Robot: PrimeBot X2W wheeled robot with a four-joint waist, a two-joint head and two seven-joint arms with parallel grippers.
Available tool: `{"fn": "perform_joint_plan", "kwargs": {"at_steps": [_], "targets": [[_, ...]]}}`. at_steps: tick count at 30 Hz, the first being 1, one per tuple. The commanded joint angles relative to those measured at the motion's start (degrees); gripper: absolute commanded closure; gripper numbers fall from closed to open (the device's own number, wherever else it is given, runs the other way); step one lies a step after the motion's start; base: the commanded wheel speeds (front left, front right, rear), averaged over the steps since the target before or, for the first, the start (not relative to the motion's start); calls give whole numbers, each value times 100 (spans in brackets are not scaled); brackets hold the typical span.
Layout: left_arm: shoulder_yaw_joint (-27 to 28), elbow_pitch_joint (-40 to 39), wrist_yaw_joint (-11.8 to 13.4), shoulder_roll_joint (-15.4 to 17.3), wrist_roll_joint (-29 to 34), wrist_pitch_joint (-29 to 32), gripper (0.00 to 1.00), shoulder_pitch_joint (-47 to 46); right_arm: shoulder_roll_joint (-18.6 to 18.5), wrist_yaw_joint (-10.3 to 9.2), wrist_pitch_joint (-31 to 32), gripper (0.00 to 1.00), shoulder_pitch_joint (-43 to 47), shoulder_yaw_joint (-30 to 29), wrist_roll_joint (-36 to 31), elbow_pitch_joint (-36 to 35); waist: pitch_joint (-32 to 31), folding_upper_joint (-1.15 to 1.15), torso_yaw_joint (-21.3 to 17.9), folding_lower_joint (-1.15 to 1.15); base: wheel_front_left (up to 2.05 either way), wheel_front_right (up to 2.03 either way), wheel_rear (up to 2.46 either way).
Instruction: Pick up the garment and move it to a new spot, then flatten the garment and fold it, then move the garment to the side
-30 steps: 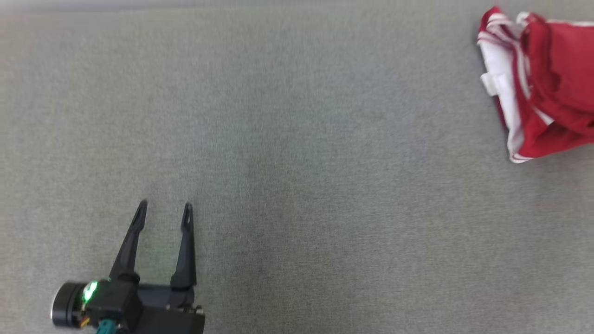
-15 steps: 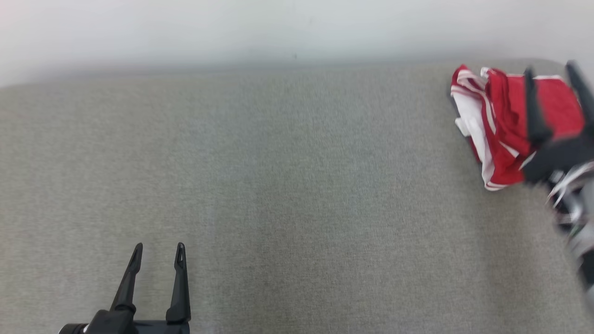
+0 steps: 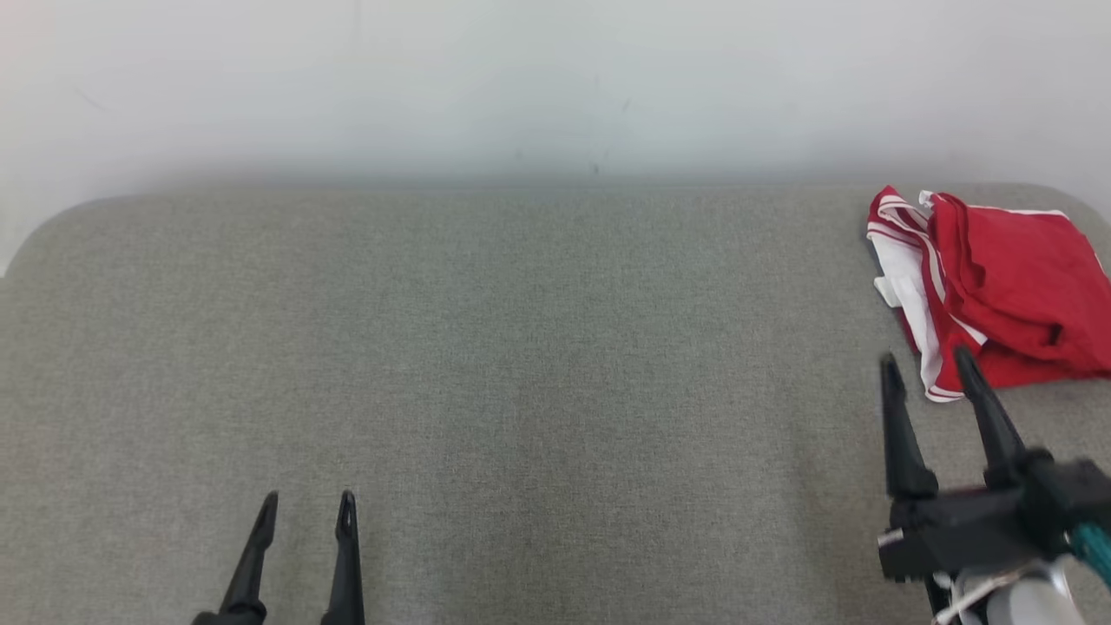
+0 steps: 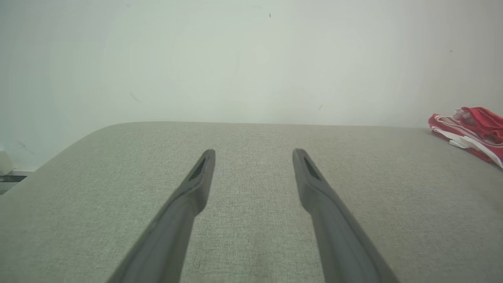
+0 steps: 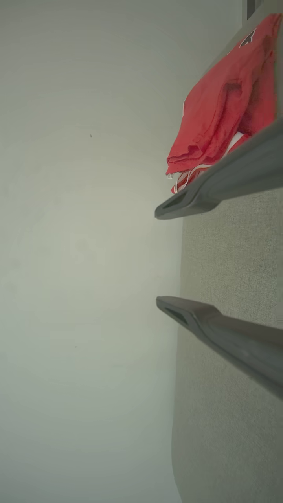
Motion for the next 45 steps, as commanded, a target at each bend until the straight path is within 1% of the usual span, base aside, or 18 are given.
{"fn": "perform_joint_plan", "kwargs": {"at_steps": [1, 2, 7, 8, 9, 12, 16, 20, 34, 45], "targets": [[-3, 20, 24, 2, 30, -13, 0, 137, 125, -12, -2, 0, 212, -132, -90, -130, -94, 1, 54, 1, 0, 0, 0], [-13, 12, 44, 3, 60, -13, 0, 177, 338, -12, -3, 0, 555, -242, -279, -368, -144, 1, 52, 1, 0, 0, 0], [-17, 11, 64, 3, 56, -13, 0, 321, 673, -12, -3, 0, 1209, -280, -577, -693, -257, 1, 34, 1, 0, 0, 0], [-22, -5, 98, 3, 58, -13, 0, 343, 787, -12, -3, 0, 1482, -202, -726, -818, -311, 1, 9, 1, 0, 0, 0], [-38, 4, 110, 4, 100, -13, 0, 345, 809, -12, -3, 0, 1553, -240, -746, -841, -329, 1, 5, 1, 0, 0, 0], [-74, 67, 207, 4, 180, -14, 0, 384, 843, -12, -3, 0, 1683, -261, -900, -842, -356, 1, -12, 1, 0, 0, 0], [-155, 130, 295, 2, 206, -13, 0, 405, 846, -12, -3, 0, 1682, -223, -706, -678, -389, 1, -45, 1, 0, 0, 0], [-214, 173, 332, 4, 216, -13, 0, 419, 848, -12, -4, 0, 1624, -255, -568, -560, -422, 1, -52, 1, 0, 0, 0], [-266, 276, 373, 4, 180, -13, 0, 389, 849, -12, -4, 0, 1618, -228, -446, -344, -443, 1, -68, 1, 0, 0, 0], [-176, 366, 265, 3, 165, -13, 0, 329, 850, -12, -4, 0, 1608, -213, -415, -315, -439, 1, -82, 1, 0, 0, 0]]}}
